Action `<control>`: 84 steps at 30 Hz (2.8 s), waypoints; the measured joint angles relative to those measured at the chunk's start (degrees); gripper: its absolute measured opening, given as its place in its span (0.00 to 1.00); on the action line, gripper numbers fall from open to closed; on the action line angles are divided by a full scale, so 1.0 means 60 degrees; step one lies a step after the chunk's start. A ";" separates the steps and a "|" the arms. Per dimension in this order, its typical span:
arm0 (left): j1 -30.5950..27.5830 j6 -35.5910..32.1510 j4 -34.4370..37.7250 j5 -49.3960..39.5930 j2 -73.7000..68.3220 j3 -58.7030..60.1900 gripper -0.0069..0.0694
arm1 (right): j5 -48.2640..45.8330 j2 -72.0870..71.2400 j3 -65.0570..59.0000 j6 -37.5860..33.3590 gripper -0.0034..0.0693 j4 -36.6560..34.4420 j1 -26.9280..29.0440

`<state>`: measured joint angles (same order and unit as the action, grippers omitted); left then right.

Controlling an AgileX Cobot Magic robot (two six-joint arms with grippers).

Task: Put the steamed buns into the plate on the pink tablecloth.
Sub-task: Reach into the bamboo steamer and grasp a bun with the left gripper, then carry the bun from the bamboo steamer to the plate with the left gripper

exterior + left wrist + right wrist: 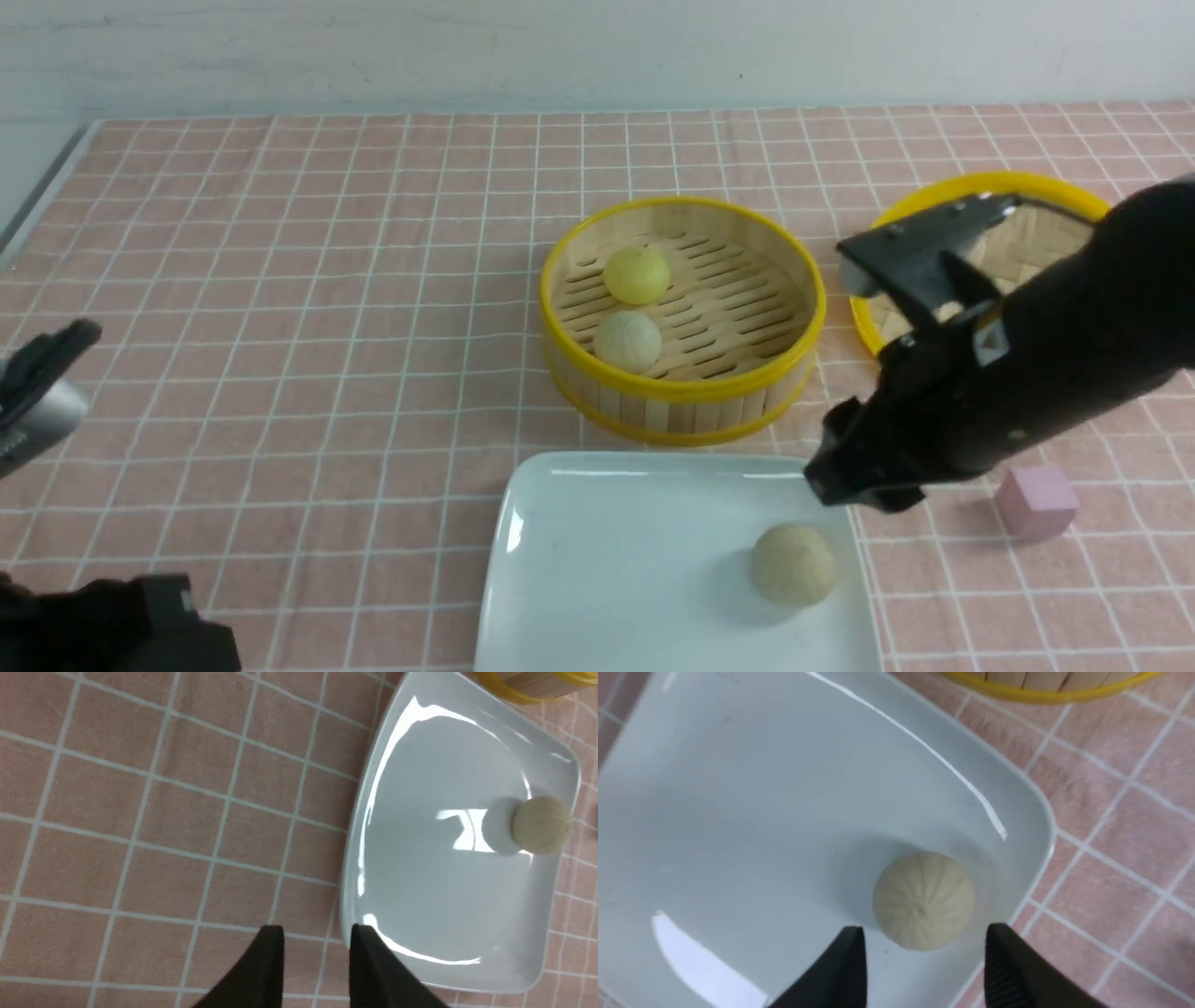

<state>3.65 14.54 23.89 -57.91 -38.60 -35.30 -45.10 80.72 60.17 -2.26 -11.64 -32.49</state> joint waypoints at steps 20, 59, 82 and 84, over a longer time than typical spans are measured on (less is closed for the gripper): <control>0.3330 -0.0964 0.0308 0.0326 -0.9136 -0.7394 0.12 | -0.2819 -0.6873 -0.2485 -0.0079 0.03 0.1453 0.0225; 0.6006 0.1735 -0.5110 -0.2133 -1.1133 -1.2845 0.13 | -0.1632 -0.6953 -0.3284 -0.0086 0.06 0.1589 0.0225; 0.6895 0.3623 -0.4665 0.1669 -1.1449 -0.7445 0.58 | -0.1567 -0.6963 -0.3284 -0.0086 0.08 0.1558 0.0225; 0.6895 0.3645 -0.4978 0.1652 -1.1302 -0.7916 0.63 | -0.1567 -0.6963 -0.3284 -0.0086 0.08 0.1558 0.0225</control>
<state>45.02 36.41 -5.98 -47.99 -106.41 -82.80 -54.50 38.94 40.47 -2.78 -2.29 -31.13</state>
